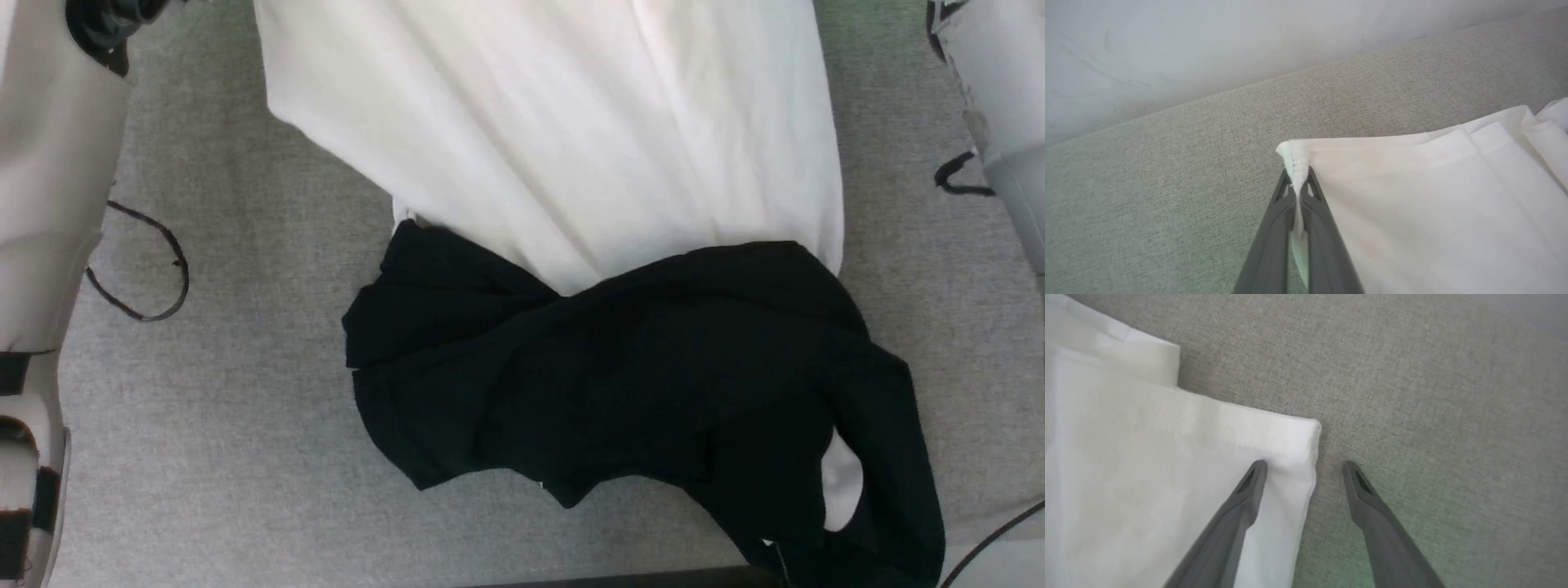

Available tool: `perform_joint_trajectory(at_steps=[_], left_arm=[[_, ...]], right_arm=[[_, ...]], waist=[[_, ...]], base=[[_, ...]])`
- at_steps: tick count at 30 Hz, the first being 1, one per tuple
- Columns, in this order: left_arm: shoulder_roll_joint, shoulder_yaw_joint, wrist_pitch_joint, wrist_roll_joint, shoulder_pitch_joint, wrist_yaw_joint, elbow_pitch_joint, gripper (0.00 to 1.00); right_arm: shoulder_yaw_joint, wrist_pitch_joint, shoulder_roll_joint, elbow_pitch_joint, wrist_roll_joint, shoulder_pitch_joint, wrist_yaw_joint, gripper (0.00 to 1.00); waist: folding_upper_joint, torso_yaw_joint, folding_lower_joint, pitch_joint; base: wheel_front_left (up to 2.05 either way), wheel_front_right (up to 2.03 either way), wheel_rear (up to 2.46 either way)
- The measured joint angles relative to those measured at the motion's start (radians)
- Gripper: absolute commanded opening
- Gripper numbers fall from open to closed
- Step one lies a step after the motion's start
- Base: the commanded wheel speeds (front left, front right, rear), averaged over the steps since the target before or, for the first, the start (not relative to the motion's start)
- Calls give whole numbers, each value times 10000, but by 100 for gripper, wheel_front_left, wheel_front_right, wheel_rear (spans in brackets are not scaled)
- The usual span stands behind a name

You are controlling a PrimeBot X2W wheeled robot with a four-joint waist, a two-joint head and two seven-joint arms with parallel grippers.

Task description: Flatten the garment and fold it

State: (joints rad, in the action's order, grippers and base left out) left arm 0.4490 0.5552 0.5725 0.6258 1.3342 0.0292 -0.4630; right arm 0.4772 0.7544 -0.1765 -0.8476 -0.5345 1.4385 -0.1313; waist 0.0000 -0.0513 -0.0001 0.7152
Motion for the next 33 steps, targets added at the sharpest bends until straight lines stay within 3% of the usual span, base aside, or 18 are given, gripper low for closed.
perform_joint_trajectory(at_steps=[2,3,4,5,13,27,33], left_arm=[[-12,4,-63,6,-1,-19,-10,0],[-12,4,-92,15,-2,-21,-19,0],[-12,10,-102,27,-4,-27,-29,0],[-10,10,-113,56,-6,-36,-35,0],[6,2,-466,107,-14,-125,-144,0],[274,-297,-1785,115,-73,-209,-556,0],[453,-878,-2798,608,-1292,-6,-69,0]], right_arm=[[203,284,-17,-222,-67,152,0,100],[301,391,-19,-297,-115,219,0,64],[384,481,-29,-362,-153,274,0,36],[433,529,-36,-412,-209,303,2,0],[798,-291,-280,-573,-454,270,-25,0],[815,-2550,-2006,-52,-1381,32,-17,0],[922,-3386,-2623,677,-1854,-950,-19,0]], waist=[[0,45,-1,7],[0,61,-1,0],[0,78,-1,-11],[0,91,0,-22],[0,146,1,-187],[0,115,2,-1134],[0,134,2,-1808]], base=[[0,0,0],[0,0,0],[0,0,0],[0,0,0],[0,0,0],[0,0,0],[0,0,0]])
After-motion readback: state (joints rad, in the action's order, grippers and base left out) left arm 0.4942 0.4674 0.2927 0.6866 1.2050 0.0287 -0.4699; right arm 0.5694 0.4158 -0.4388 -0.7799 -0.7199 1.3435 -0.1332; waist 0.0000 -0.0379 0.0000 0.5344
